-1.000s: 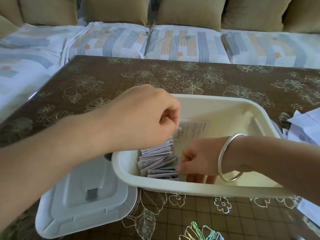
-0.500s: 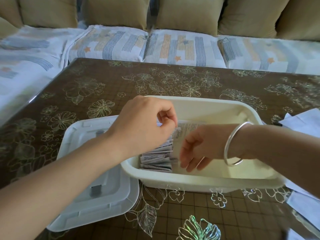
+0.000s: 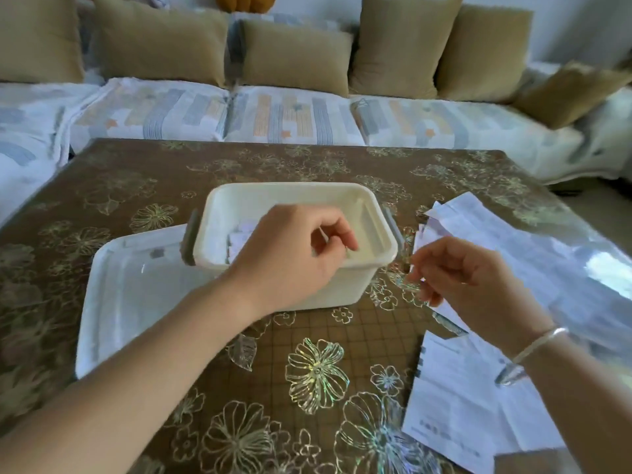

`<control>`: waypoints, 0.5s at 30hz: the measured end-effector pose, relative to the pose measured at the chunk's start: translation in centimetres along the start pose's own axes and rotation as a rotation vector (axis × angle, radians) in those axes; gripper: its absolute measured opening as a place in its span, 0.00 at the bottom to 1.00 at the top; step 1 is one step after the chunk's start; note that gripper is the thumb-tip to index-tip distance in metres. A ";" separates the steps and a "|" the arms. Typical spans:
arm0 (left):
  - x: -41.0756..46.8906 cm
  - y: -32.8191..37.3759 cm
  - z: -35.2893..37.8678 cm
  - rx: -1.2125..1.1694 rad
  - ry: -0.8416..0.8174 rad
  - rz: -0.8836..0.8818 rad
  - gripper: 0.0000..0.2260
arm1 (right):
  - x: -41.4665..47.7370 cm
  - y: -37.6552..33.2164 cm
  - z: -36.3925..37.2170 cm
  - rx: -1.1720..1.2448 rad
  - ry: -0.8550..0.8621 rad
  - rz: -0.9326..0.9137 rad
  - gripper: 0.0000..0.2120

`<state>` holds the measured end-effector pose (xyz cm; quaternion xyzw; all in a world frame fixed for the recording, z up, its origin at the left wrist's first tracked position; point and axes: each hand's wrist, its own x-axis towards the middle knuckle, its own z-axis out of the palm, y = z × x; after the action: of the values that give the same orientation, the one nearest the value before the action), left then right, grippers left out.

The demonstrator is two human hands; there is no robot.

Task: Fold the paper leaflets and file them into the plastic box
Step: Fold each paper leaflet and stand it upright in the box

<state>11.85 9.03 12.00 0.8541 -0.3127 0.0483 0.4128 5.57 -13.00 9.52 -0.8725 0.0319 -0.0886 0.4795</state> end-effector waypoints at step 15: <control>-10.4 2.9 13.7 -0.064 -0.251 -0.327 0.07 | -4.9 10.2 -3.6 -0.916 -0.304 0.222 0.33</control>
<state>-0.55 2.79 1.39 0.8792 -0.2203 -0.1363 0.3999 0.36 -20.76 2.18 -0.9879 0.0903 0.1144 0.0524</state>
